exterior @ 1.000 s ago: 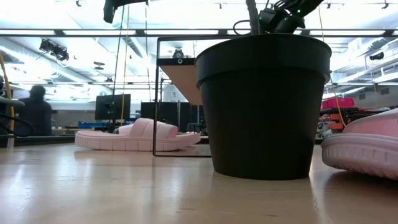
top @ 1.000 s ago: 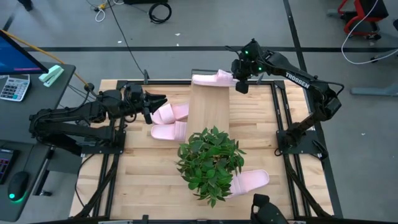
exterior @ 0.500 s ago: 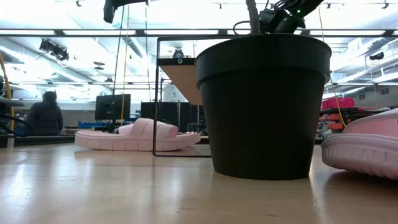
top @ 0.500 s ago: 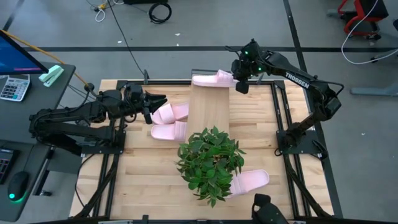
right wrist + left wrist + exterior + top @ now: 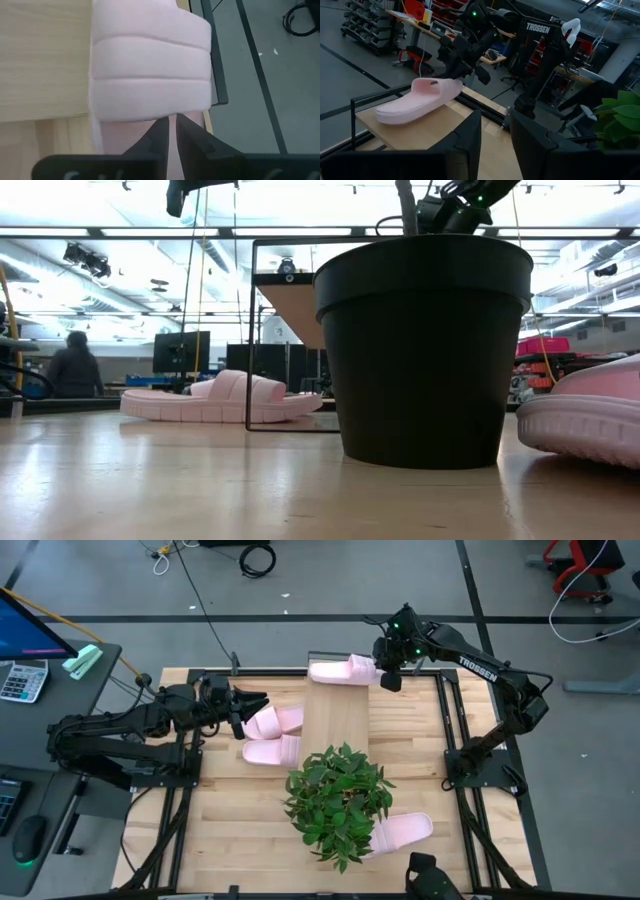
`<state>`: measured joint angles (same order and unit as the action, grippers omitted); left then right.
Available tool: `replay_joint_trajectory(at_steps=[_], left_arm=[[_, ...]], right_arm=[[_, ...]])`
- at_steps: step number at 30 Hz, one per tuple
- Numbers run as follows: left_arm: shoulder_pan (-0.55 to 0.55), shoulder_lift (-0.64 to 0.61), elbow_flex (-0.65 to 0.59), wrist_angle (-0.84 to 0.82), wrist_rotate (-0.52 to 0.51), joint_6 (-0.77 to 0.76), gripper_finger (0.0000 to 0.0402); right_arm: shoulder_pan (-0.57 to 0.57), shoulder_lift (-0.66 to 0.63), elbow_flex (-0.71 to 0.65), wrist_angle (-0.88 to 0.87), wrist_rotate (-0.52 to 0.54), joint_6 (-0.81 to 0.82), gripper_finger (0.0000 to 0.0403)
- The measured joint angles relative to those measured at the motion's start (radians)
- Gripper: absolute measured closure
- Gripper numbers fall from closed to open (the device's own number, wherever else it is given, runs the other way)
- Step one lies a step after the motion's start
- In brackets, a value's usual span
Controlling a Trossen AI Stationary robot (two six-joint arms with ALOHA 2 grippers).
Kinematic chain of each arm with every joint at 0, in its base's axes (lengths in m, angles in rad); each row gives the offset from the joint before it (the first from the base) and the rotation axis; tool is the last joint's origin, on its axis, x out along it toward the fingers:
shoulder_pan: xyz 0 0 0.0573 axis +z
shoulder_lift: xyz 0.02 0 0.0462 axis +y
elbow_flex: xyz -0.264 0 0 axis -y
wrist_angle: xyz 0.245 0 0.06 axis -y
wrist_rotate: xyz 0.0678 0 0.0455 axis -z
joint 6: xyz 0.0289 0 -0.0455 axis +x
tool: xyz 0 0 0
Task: Pick and place slides into the shelf
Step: Put the pink slide on the shelf
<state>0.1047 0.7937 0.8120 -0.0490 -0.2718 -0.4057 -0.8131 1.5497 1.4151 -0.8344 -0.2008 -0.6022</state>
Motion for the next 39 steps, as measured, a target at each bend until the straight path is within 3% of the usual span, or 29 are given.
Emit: replay_joint_trajectory(at_steps=[15,27,39], left_arm=[[0.0,0.0,0.0,0.0,0.0,0.0,0.0294],[0.0,0.0,0.0,0.0,0.0,-0.001,0.0294],[-0.002,0.0,0.0,-0.045,0.0,0.005,0.0294]], right_arm=[[0.0,0.0,0.0,-0.027,-0.002,0.007,0.0338],[0.0,-0.001,0.0,-0.049,0.117,0.041,0.0294],[0.0,-0.118,0.0,-0.322,0.114,0.261,0.03]])
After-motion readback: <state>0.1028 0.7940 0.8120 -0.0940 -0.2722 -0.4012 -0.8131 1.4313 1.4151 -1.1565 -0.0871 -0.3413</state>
